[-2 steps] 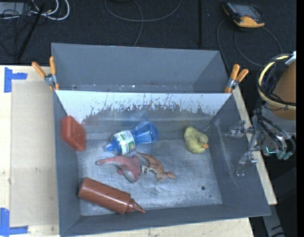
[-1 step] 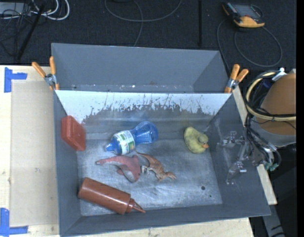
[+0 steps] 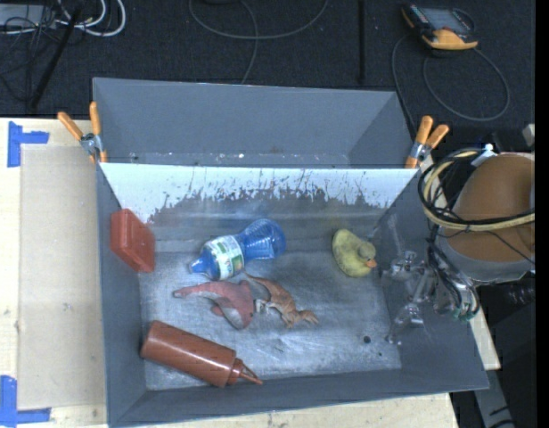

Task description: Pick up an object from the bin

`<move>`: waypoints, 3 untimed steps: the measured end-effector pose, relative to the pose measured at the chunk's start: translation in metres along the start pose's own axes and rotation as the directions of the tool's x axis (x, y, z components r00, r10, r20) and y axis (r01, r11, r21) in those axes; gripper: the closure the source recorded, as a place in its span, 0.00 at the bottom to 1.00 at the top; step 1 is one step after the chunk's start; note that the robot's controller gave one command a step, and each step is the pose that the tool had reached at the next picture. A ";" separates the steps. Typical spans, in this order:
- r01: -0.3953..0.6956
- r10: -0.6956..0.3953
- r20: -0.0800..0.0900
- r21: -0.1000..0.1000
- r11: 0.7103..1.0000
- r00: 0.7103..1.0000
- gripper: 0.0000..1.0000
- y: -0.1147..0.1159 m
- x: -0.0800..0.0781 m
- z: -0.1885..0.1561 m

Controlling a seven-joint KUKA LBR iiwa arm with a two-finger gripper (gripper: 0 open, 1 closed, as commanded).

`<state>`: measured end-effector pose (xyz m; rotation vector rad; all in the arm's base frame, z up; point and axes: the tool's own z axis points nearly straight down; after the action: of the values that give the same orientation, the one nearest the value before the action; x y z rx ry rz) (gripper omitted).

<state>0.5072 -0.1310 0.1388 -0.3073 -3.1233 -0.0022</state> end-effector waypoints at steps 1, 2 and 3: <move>0.073 -0.073 0.003 0.001 0.997 0.997 0.00 0.000 0.018 0.046; 0.085 -0.085 0.000 0.001 0.996 0.996 0.00 0.050 0.029 0.064; 0.135 -0.135 0.005 0.001 0.991 0.991 0.00 0.082 0.039 0.065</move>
Offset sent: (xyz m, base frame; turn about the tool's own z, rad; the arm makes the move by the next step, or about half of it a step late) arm -0.0163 0.0753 -0.0688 -0.0837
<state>0.4851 -0.0429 0.0744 -0.0953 -3.1416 -0.0014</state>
